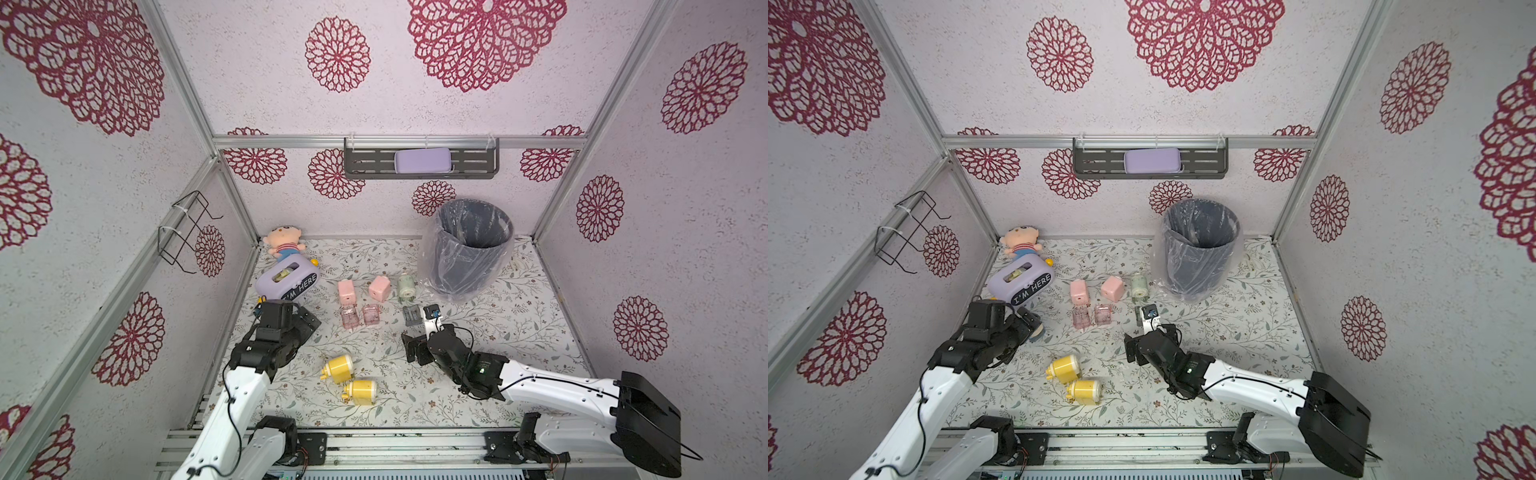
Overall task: Take out the pencil sharpener tray and clean the shavings
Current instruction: Pick up the pencil sharpener from the center of the board.
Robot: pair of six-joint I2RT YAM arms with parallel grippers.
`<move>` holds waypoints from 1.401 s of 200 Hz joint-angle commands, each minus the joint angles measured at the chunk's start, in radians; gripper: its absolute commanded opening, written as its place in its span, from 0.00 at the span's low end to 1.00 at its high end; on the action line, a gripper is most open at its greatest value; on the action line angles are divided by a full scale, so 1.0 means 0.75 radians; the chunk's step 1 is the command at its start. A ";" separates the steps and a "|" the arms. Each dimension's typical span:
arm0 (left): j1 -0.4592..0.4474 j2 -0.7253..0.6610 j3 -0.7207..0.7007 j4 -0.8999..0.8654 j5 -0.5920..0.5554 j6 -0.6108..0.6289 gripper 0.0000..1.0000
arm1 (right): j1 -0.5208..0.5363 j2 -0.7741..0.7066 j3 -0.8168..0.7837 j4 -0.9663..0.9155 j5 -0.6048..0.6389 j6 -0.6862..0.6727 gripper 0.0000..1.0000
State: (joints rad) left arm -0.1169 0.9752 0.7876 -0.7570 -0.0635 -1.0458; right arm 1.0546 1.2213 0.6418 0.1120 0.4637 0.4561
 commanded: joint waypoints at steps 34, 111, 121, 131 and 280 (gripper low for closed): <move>0.007 0.424 0.321 -0.314 -0.334 -0.065 0.97 | -0.021 -0.004 -0.019 0.141 -0.120 -0.087 0.99; 0.004 0.817 0.598 -0.405 -0.402 -0.069 0.97 | -0.023 -0.024 -0.111 0.228 -0.137 -0.060 0.99; 0.005 0.867 0.629 -0.408 -0.375 -0.058 0.97 | -0.024 -0.025 -0.120 0.236 -0.140 -0.062 0.99; 0.008 0.914 0.654 -0.402 -0.345 -0.048 0.97 | -0.024 -0.025 -0.126 0.236 -0.140 -0.063 0.99; 0.172 1.071 0.673 -0.325 -0.080 0.048 0.87 | -0.026 -0.130 -0.230 0.238 -0.078 -0.052 0.99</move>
State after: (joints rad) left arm 0.0048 1.7641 1.3067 -1.0245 -0.1505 -1.0306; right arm 1.0431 1.1488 0.4793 0.2684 0.3710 0.4191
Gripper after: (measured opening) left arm 0.871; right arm 0.987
